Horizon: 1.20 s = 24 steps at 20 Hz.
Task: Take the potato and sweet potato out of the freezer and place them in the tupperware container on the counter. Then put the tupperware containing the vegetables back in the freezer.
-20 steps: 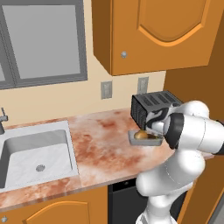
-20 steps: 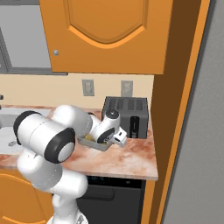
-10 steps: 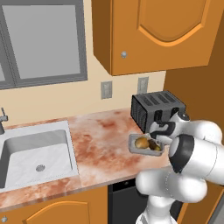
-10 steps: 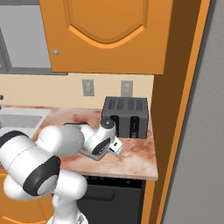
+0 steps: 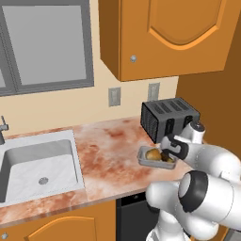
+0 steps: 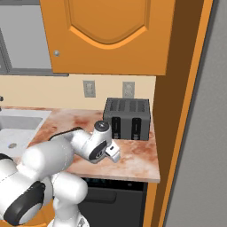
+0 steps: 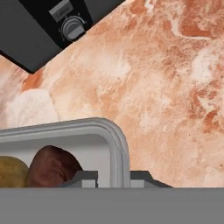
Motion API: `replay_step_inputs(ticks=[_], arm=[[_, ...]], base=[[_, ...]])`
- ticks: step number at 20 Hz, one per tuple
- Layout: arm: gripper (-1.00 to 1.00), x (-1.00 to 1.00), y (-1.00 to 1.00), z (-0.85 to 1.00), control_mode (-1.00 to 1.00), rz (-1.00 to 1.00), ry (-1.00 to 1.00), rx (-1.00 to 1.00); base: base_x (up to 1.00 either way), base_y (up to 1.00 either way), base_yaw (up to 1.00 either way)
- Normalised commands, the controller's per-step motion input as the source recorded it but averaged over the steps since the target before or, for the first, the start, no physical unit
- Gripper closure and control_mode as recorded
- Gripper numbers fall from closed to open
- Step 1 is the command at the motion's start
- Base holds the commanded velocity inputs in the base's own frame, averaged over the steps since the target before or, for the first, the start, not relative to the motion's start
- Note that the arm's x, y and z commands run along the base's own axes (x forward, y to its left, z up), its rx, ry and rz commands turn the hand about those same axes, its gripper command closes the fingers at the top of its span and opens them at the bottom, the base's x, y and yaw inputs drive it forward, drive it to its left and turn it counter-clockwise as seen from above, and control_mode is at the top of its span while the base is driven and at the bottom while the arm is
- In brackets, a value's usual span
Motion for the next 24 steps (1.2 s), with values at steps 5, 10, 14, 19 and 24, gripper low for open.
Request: replay_step_inputs(ticks=[5, 10, 14, 19, 24], arm=[[1.00, -0.04, 0.24, -0.08, -1.00, -0.06, 0.09, 0.00], [1.00, -0.52, 0.08, 0.70, -1.00, -0.06, -0.14, 0.02], [1.00, -0.67, 0.00, 0.95, -1.00, -0.05, -0.22, 0.10], [1.00, -0.70, 0.00, 1.00, -1.00, -0.04, -0.18, 0.11], [1.00, -0.72, 0.03, 1.00, -1.00, 0.00, -0.05, 0.03]], base=[[0.00, 0.00, 0.00], [0.00, 0.00, 0.00], [0.00, 0.00, 0.00], [0.00, 0.00, 0.00], [0.00, 0.00, 0.00]])
